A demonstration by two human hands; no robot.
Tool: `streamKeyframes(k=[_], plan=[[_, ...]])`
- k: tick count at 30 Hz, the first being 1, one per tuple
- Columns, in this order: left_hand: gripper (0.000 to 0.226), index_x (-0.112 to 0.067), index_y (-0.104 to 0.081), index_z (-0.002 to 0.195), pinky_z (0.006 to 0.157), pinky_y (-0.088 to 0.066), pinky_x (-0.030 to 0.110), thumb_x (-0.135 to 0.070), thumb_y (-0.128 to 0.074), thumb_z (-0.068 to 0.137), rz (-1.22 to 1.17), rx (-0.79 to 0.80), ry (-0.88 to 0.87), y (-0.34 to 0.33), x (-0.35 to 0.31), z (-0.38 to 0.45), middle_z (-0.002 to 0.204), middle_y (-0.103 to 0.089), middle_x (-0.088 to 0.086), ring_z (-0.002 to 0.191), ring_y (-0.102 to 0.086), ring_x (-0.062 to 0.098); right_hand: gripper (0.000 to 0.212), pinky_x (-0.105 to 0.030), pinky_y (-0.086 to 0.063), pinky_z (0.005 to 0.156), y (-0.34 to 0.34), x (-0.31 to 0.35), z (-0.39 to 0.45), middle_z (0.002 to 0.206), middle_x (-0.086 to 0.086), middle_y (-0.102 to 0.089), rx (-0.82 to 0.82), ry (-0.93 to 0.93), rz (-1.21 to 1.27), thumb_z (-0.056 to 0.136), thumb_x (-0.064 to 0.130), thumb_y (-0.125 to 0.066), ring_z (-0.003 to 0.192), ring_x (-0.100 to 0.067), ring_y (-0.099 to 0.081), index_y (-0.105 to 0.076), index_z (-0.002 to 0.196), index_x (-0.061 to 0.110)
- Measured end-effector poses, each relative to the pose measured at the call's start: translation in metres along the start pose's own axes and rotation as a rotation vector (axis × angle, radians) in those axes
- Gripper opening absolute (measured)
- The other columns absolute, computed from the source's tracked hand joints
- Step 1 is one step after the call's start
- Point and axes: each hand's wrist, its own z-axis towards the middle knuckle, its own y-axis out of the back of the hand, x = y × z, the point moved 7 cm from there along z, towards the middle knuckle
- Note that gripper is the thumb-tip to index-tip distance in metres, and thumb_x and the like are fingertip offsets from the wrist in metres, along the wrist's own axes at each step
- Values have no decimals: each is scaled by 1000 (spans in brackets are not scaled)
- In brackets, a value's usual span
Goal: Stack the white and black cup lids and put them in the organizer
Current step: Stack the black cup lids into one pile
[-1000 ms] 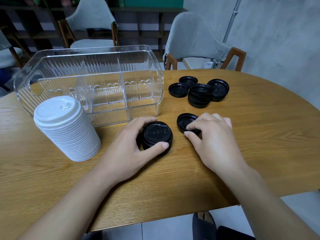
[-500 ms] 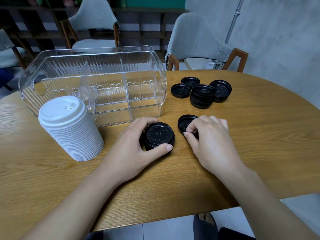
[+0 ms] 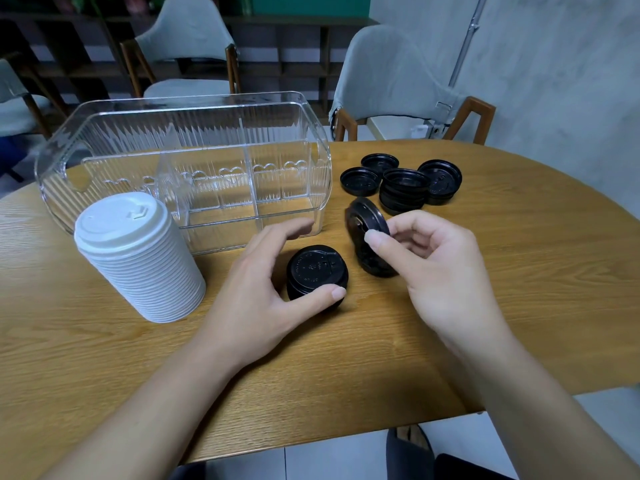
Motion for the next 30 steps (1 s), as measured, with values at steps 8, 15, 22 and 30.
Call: streamKeyframes(k=[8,15,22,30], plan=[[97,-19,-53,162,123,-48,43,-37,-101,80,-107,-122,-131,8,-12,-2,155,-64,-11,146,-60,15,43,-42,-53,99,-39,-4,-13,120,-35,-73,261,-189,577,98,23,-72,105,-31,-69,-67,123,-12],[80,-14,-60,155,117,-51,43,-20,-98,85,-140,-126,-171,10,-13,-2,149,-68,-6,141,-64,25,54,-44,-59,106,-34,9,-10,135,-9,-76,280,-18,338,93,12,-82,122,-24,-75,-63,144,12],[81,-16,-56,162,124,-45,48,-1,-90,90,-102,-5,-188,1,-14,-4,154,-63,-3,149,-56,27,72,-37,-50,118,-30,23,-17,147,18,-67,316,241,-177,86,25,-94,142,-5,-59,-64,152,30],[92,-25,-41,172,129,-39,42,-15,-89,94,-88,54,-155,-3,-14,-5,159,-57,-11,154,-49,24,69,-27,-46,119,-29,20,-16,149,21,-64,266,286,-278,88,32,-93,144,-1,-56,-65,151,28]])
